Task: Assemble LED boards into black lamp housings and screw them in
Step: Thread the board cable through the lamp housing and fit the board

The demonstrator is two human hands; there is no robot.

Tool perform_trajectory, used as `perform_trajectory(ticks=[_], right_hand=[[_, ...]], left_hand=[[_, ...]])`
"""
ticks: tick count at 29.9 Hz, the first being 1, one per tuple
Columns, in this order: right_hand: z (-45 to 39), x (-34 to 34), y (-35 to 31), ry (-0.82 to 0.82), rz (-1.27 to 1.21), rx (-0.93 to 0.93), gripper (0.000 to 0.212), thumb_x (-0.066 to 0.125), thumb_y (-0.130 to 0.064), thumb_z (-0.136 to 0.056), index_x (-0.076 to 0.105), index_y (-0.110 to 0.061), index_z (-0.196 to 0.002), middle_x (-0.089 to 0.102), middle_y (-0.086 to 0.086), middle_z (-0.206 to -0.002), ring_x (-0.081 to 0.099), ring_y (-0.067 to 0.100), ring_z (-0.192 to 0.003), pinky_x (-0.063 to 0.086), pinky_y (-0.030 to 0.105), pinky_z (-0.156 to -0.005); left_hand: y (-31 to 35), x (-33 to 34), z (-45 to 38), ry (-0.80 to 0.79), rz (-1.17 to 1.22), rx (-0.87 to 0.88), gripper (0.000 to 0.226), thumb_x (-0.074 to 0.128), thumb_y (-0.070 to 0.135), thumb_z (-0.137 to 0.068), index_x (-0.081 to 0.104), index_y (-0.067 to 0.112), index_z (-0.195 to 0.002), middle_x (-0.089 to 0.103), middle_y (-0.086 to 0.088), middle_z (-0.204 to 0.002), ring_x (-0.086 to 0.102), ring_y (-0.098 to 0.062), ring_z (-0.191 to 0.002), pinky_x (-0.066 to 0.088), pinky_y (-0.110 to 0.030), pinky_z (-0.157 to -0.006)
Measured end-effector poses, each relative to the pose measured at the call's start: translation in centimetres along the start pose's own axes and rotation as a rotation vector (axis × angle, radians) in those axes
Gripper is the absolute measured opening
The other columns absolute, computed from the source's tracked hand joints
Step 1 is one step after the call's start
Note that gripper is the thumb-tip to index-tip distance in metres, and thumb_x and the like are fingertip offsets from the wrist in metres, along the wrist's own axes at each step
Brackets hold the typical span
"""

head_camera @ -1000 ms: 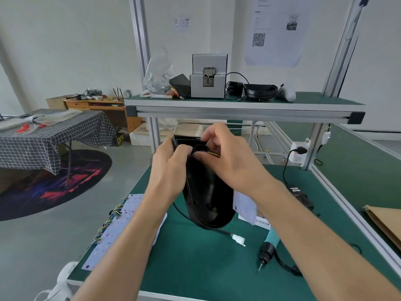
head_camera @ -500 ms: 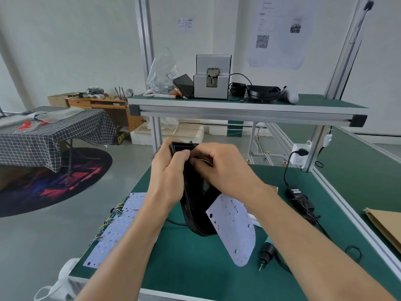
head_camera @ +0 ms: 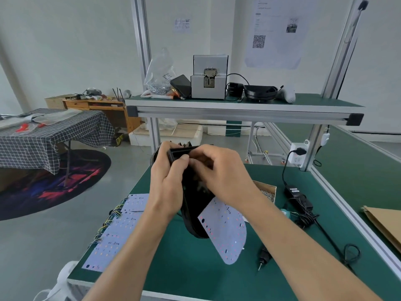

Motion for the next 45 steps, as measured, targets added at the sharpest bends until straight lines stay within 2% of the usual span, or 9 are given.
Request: perform_trajectory(ticks=[7,11,14,18,21,27,33,39,45], right_hand=[[1.3,0.0,3.7,0.169,-0.250,0.224,0.005,0.077,-0.017,-0.091,0.080,-0.019,-0.095,0.079,-0.009,-0.082,0.075,0.009,-0.077,0.062,0.036,-0.075],[1.5,0.9,3.5,0.121,-0.323,0.223,0.006,0.074,-0.016,-0.095,0.080,-0.018,-0.095,0.079,-0.010,-0.082,0.074,0.006,-0.076,0.054,0.021,-0.069],[1.6,0.9,2.9,0.100,-0.189,0.173,0.011,0.070,-0.011,-0.096,0.077,-0.017,-0.091,0.074,-0.012,-0.078,0.070,0.004,-0.073,0.052,0.019,-0.068],[1.9,0.5,1.2,0.210,0.085,0.058,0.013,0.065,-0.011,-0.095,0.078,-0.014,-0.094,0.072,0.000,-0.086,0.066,0.017,-0.079,0.052,0.038,-0.074],[2.2,0.2,0.5,0.286,0.079,0.026,0.016,0.068,-0.011,-0.096,0.081,-0.017,-0.099,0.073,0.000,-0.093,0.066,0.016,-0.087,0.051,0.032,-0.080],[2.1,1.1,1.3,0.116,-0.025,0.051,0.022,0.067,-0.012,-0.100,0.082,-0.022,-0.111,0.074,-0.006,-0.111,0.067,0.005,-0.105,0.043,0.009,-0.089],[2.4,-1.0,3.6,0.311,-0.074,0.224,0.004,0.079,-0.026,-0.090,0.080,-0.023,-0.092,0.077,-0.013,-0.084,0.071,0.004,-0.080,0.057,0.031,-0.078],[2.6,-0.8,0.8,0.343,0.093,-0.033,0.010,0.072,-0.020,-0.094,0.080,-0.018,-0.089,0.075,-0.006,-0.088,0.066,0.011,-0.082,0.053,0.041,-0.075],[2.3,0.6,0.6,0.258,0.218,-0.077,0.014,0.067,-0.016,-0.097,0.076,-0.024,-0.090,0.072,-0.011,-0.093,0.064,0.010,-0.090,0.040,0.050,-0.082]], left_hand=[[0.4,0.8,0.4,0.008,-0.039,0.009,0.019,0.053,0.039,-0.085,0.050,0.020,-0.088,0.051,0.007,-0.072,0.046,-0.018,-0.071,0.039,-0.039,-0.066],[0.2,0.6,0.5,0.008,-0.025,0.021,0.022,0.054,0.037,-0.085,0.049,0.016,-0.089,0.050,0.006,-0.071,0.046,-0.020,-0.069,0.039,-0.039,-0.064],[-0.1,1.0,0.8,-0.040,-0.042,0.026,0.018,0.054,0.036,-0.085,0.049,0.019,-0.088,0.050,0.010,-0.071,0.046,-0.016,-0.069,0.038,-0.034,-0.065],[-0.7,1.4,0.7,-0.034,-0.035,0.011,0.011,0.054,0.036,-0.085,0.051,0.025,-0.087,0.053,0.012,-0.072,0.048,-0.015,-0.070,0.038,-0.037,-0.066],[-0.8,1.4,0.5,-0.030,-0.031,0.014,0.010,0.054,0.035,-0.085,0.051,0.025,-0.087,0.052,0.011,-0.072,0.047,-0.016,-0.070,0.038,-0.039,-0.066],[-1.0,0.5,0.6,-0.003,-0.025,0.002,0.013,0.054,0.036,-0.085,0.052,0.023,-0.086,0.053,0.014,-0.069,0.047,-0.015,-0.067,0.037,-0.037,-0.066],[-0.4,1.6,0.5,-0.015,-0.026,-0.011,0.017,0.053,0.038,-0.085,0.052,0.020,-0.087,0.054,0.010,-0.070,0.049,-0.017,-0.070,0.040,-0.037,-0.066],[-0.2,1.5,0.5,-0.021,-0.038,0.014,0.015,0.053,0.037,-0.085,0.051,0.022,-0.086,0.051,0.014,-0.070,0.046,-0.015,-0.069,0.038,-0.037,-0.066],[-0.3,0.9,0.6,-0.017,-0.058,0.035,0.012,0.054,0.036,-0.085,0.050,0.025,-0.083,0.048,0.014,-0.070,0.043,-0.012,-0.068,0.036,-0.026,-0.062]])
Point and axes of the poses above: each hand's wrist, its own z-axis away from the middle knuckle, its own x-axis out of the palm, y = z × x, the point moved 10 cm from there along -z, towards the middle knuckle
